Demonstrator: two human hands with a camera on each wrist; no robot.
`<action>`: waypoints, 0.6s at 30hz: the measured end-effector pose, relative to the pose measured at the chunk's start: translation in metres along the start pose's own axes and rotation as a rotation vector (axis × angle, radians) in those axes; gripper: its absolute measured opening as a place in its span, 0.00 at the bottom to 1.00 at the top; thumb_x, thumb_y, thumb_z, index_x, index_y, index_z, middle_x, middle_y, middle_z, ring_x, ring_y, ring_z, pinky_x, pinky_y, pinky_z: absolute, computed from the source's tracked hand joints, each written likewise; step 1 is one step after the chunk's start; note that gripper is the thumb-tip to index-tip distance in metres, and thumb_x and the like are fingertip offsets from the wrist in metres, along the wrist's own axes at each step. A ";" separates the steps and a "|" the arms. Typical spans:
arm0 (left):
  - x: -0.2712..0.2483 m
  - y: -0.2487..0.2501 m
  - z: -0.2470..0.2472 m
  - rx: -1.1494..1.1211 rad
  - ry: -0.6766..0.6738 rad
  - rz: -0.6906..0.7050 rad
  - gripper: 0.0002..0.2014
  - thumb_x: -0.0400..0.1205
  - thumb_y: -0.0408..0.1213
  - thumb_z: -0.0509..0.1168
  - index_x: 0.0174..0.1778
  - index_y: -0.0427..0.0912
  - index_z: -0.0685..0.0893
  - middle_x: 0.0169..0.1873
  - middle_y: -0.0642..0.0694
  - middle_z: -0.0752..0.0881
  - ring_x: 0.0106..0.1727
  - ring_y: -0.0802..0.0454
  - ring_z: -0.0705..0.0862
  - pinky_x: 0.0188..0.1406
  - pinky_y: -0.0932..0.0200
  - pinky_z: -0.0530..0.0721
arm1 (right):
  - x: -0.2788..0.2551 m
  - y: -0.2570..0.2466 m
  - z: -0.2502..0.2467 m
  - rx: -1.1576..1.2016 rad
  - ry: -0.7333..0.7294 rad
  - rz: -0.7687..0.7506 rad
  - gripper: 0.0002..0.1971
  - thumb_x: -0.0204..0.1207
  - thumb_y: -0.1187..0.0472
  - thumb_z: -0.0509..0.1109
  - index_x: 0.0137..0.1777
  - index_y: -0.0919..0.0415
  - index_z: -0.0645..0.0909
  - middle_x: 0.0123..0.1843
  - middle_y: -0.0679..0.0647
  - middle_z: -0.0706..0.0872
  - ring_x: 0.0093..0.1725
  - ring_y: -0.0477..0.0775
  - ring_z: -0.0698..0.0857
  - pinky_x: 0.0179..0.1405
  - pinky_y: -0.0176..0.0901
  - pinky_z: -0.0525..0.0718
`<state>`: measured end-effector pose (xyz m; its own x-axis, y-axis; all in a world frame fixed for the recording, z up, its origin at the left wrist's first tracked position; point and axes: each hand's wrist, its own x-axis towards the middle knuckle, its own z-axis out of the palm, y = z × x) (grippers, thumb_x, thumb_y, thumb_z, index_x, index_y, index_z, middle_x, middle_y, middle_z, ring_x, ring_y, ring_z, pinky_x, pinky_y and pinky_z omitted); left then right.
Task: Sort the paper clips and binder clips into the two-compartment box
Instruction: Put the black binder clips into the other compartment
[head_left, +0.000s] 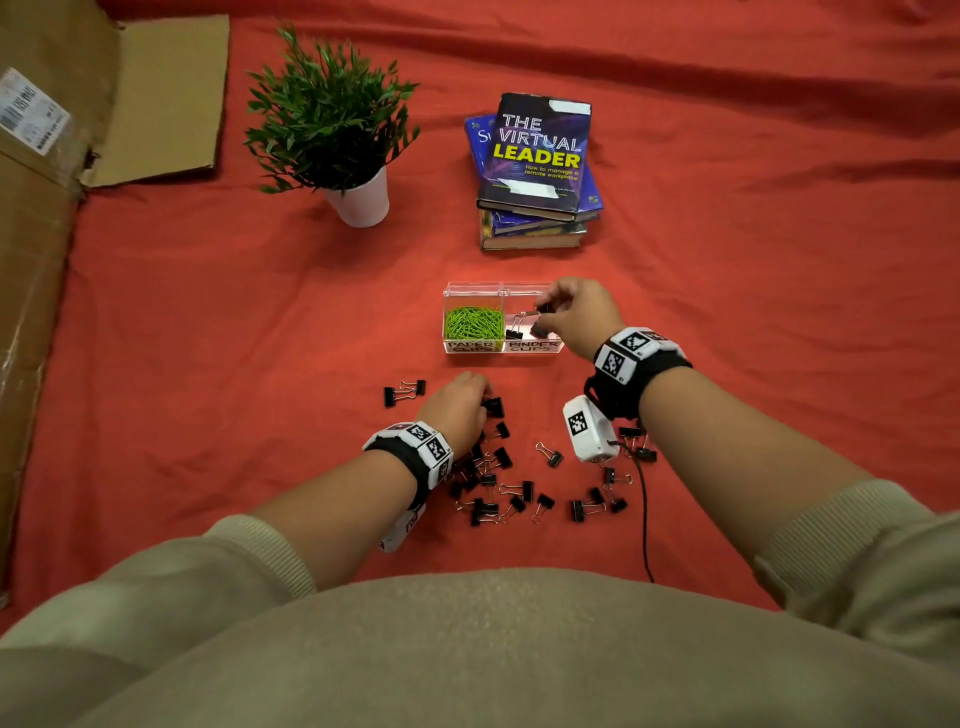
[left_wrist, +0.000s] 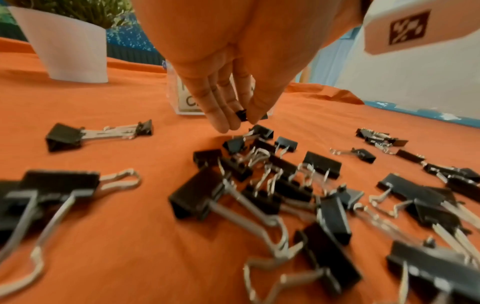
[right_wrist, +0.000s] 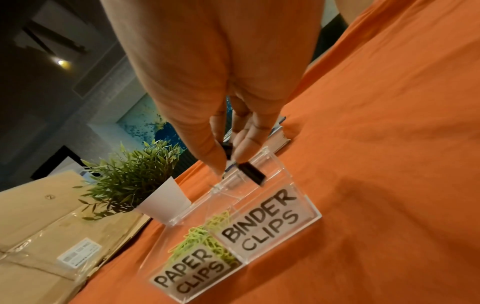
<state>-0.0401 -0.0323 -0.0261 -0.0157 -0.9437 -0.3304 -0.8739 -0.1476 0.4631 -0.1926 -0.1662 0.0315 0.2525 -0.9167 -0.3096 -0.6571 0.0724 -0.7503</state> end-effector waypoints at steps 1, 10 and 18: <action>0.000 0.002 -0.002 0.004 0.009 0.022 0.14 0.81 0.31 0.61 0.63 0.41 0.78 0.60 0.43 0.80 0.59 0.42 0.82 0.58 0.50 0.80 | 0.000 0.001 0.000 -0.022 0.011 -0.014 0.12 0.65 0.69 0.78 0.46 0.56 0.83 0.42 0.51 0.82 0.32 0.43 0.77 0.27 0.32 0.73; 0.023 0.038 -0.035 -0.122 0.142 0.155 0.09 0.82 0.33 0.59 0.56 0.43 0.80 0.55 0.46 0.83 0.55 0.48 0.82 0.57 0.52 0.81 | -0.071 0.056 0.026 -0.449 -0.391 -0.085 0.07 0.71 0.62 0.73 0.48 0.59 0.81 0.47 0.53 0.85 0.45 0.51 0.81 0.42 0.38 0.76; 0.078 0.066 -0.061 -0.190 0.225 0.063 0.10 0.81 0.28 0.57 0.53 0.37 0.81 0.54 0.40 0.84 0.54 0.43 0.81 0.51 0.56 0.77 | -0.100 0.083 0.038 -0.447 -0.429 -0.135 0.11 0.71 0.67 0.68 0.54 0.62 0.79 0.53 0.58 0.83 0.51 0.57 0.82 0.50 0.43 0.78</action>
<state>-0.0693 -0.1336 0.0284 0.0599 -0.9915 -0.1157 -0.7677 -0.1199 0.6295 -0.2454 -0.0540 -0.0215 0.5552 -0.6605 -0.5054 -0.8094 -0.2893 -0.5111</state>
